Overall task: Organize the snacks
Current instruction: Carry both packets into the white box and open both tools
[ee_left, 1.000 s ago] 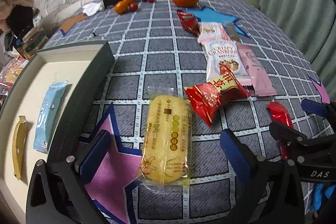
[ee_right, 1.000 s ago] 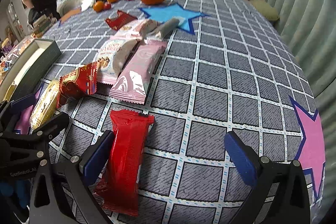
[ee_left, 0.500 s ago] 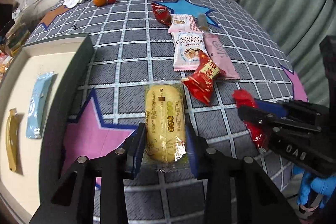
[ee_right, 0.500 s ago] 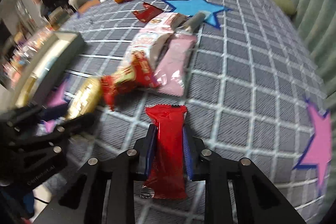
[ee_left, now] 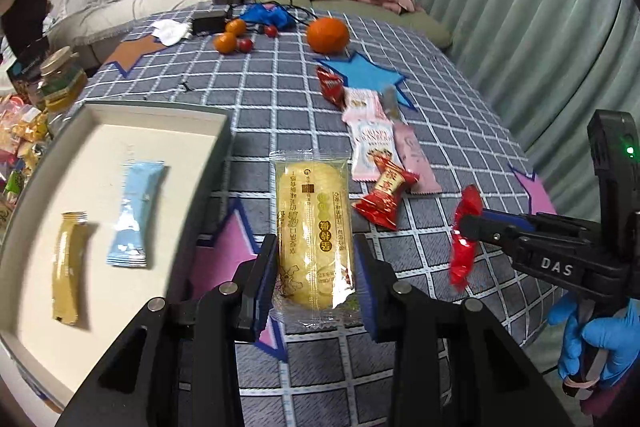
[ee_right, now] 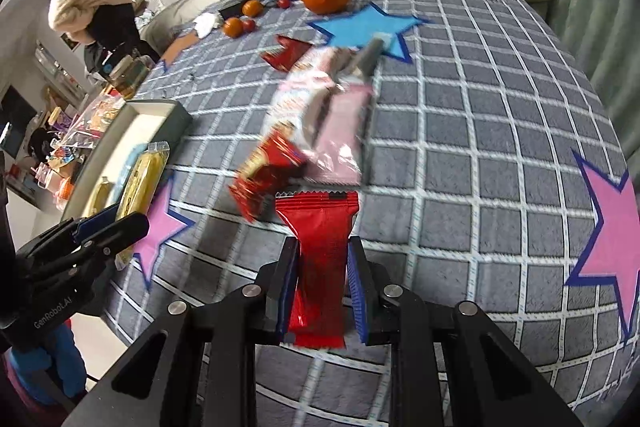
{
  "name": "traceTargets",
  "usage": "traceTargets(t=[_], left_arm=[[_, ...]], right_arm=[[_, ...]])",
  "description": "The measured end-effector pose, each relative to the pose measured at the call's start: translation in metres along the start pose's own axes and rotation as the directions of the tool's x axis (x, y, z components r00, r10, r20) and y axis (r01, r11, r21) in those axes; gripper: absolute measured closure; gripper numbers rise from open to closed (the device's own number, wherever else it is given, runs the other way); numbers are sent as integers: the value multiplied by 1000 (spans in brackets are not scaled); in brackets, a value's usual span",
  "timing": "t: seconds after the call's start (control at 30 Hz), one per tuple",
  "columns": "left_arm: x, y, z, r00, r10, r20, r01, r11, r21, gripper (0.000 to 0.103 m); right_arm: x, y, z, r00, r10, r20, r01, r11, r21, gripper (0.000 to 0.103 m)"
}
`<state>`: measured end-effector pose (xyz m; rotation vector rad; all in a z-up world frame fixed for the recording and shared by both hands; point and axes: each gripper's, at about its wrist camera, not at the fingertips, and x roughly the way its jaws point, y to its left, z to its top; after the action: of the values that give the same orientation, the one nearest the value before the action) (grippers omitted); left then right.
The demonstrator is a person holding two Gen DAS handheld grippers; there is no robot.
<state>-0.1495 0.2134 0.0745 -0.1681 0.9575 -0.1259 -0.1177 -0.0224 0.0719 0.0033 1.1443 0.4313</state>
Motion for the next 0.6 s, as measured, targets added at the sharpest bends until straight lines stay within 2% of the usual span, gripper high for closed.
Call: traceTargets(t=[0.13, 0.17, 0.2, 0.27, 0.33, 0.37, 0.4, 0.47, 0.53, 0.6], left_arm=[[-10, 13, -2, 1000, 5, 16, -4, 1000, -21, 63], [-13, 16, -4, 1000, 9, 22, -9, 1000, -24, 63], [-14, 18, -5, 1000, 11, 25, -10, 1000, -25, 63], [-20, 22, -7, 999, 14, 34, -13, 1000, -25, 63], [-24, 26, -9, 999, 22, 42, -21, 1000, -23, 63], [-25, 29, -9, 999, 26, 45, -25, 999, -24, 63], [-27, 30, -9, 998, 27, 49, -26, 999, -28, 63], [-32, 36, -8, 998, 24, 62, -21, 999, -44, 63], [-37, 42, -6, 997, 24, 75, -20, 998, -56, 63], [-44, 50, -5, 995, 29, 93, -23, 998, -65, 63]], right_arm=[[22, 11, 4, 996, -53, -71, 50, 998, -44, 77], [30, 11, 4, 993, -80, -89, 77, 996, -42, 73], [38, 9, 3, 989, -104, -103, 100, 994, -35, 56], [46, 7, 0, 986, -136, -101, 135, 991, -24, 35], [46, 12, -1, 982, -169, -90, 165, 985, -47, 35], [47, 17, -2, 978, -188, -90, 182, 981, -71, 39], [47, 23, -4, 973, -218, -80, 209, 972, -106, 57], [44, 30, -5, 974, -211, -79, 200, 971, -129, 79], [40, 33, -4, 979, -194, -66, 185, 975, -121, 80], [34, 37, -1, 989, -141, -55, 135, 986, -102, 80]])
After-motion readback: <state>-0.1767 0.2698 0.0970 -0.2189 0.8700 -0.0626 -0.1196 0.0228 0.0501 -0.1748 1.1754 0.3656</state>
